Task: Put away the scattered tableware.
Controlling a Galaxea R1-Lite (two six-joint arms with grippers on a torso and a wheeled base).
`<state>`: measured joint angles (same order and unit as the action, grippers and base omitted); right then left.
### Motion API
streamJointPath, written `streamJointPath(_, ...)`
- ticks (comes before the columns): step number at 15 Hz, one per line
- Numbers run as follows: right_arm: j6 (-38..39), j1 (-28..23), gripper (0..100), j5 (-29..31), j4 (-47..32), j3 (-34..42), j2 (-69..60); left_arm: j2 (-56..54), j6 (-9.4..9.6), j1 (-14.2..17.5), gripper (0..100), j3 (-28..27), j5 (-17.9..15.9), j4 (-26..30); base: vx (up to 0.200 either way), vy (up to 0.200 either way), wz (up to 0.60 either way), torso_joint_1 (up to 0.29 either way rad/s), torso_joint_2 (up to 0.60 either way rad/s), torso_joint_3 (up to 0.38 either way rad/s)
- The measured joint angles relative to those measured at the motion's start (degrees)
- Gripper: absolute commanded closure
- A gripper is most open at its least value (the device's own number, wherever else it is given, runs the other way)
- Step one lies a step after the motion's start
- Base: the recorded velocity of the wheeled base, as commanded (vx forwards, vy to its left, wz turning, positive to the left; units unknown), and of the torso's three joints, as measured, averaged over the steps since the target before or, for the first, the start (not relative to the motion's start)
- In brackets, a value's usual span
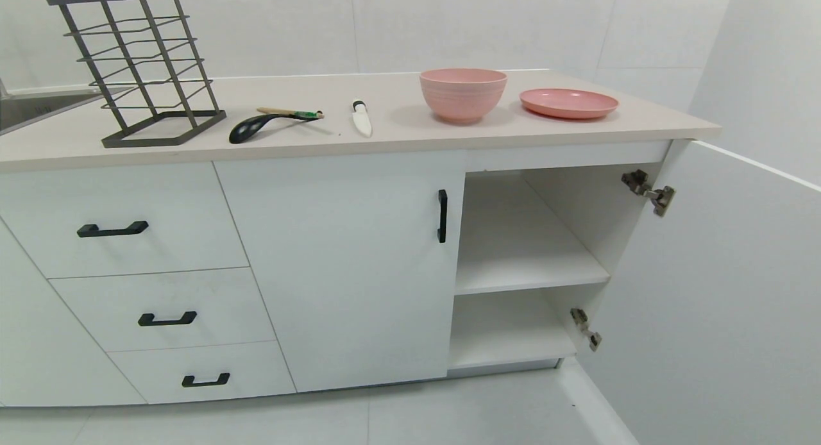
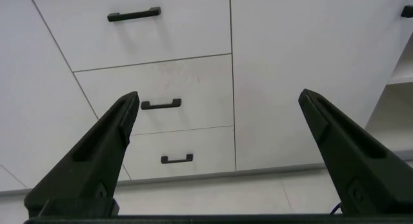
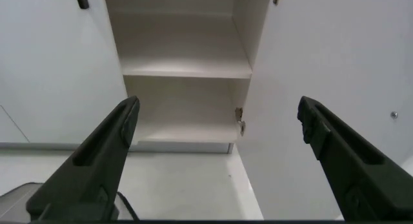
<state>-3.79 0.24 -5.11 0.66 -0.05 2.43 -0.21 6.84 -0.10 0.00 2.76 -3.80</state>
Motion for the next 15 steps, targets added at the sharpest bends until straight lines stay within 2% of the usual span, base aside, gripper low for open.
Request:
streamJointPath(1, 0.0, -0.1, 0, 0.0, 0.0, 0.0, -0.8, 0.0, 0.35, 0.0, 0, 0.0, 0.0, 0.0, 0.000, 0.000, 0.00, 0.000, 0.00, 0.000)
streamJointPath(3, 0.8, -0.2, 0, 0.5, 0.0, 0.0, -1.7, 0.0, -1.34, 0.0, 0, 0.0, 0.3, 0.0, 0.000, 0.000, 0.00, 0.000, 0.00, 0.000)
streamJointPath(5, 3.0, -0.2, 0, 0.7, -0.5, 0.0, -2.1, 0.0, -6.16, 0.0, 0, 0.0, 1.3, 0.1, 0.000, 0.000, 0.00, 0.000, 0.00, 0.000)
streamJointPath(6, 3.2, -0.2, 0, 0.7, -0.5, 0.0, -2.2, 0.0, -6.70, 0.1, 0, -0.1, 3.9, 0.3, 0.000, 0.000, 0.00, 0.000, 0.00, 0.000)
streamJointPath(7, 3.1, -0.2, 0, 1.0, -0.5, 0.0, -2.2, 0.0, -6.81, 0.1, 0, -0.1, 7.9, 0.5, 0.000, 0.000, 0.00, 0.000, 0.00, 0.000)
streamJointPath(8, 3.1, -0.2, 0, 2.6, -0.5, 0.0, -2.2, 0.0, -6.41, 0.1, 0, -0.2, 13.9, 1.7, 0.000, 0.000, 0.00, 0.000, 0.00, 0.000)
streamJointPath(9, 3.1, -0.2, 0, 3.4, -0.5, 0.0, -2.2, 0.0, -4.92, 0.1, 0, -0.6, 18.1, 2.4, 0.000, 0.000, 0.00, 0.000, 0.00, 0.000)
streamJointPath(10, 3.1, -0.2, 0, 3.6, -0.5, 0.0, -2.2, 0.0, -2.66, 0.1, 0, -0.7, 18.3, 2.1, 0.000, 0.000, 0.00, 0.000, 0.00, 0.000)
streamJointPath(11, 3.1, -0.2, 0, 3.6, -0.5, 0.0, -2.2, 0.0, -1.58, 0.1, 0, -0.7, 13.8, 1.5, 0.000, 0.000, 0.00, 0.000, 0.00, 0.000)
streamJointPath(12, 3.0, -0.2, 0, 3.6, -0.5, 0.0, -2.2, 0.0, -1.73, 0.1, 0, -0.7, 9.2, 1.2, 0.000, 0.000, 0.00, 0.000, 0.00, 0.000)
streamJointPath(14, 2.8, -0.2, 0, 3.4, -0.5, 0.0, -2.2, 0.0, -3.50, 0.0, 0, -0.4, 3.0, 1.0, 0.000, 0.000, 0.00, 0.000, 0.00, 0.000)
streamJointPath(15, 3.0, -0.2, 0, 3.4, -0.5, 0.0, -2.2, 0.0, -5.53, 0.0, 0, -0.3, -0.4, 1.6, 0.000, 0.000, 0.00, 0.000, 0.00, 0.000)
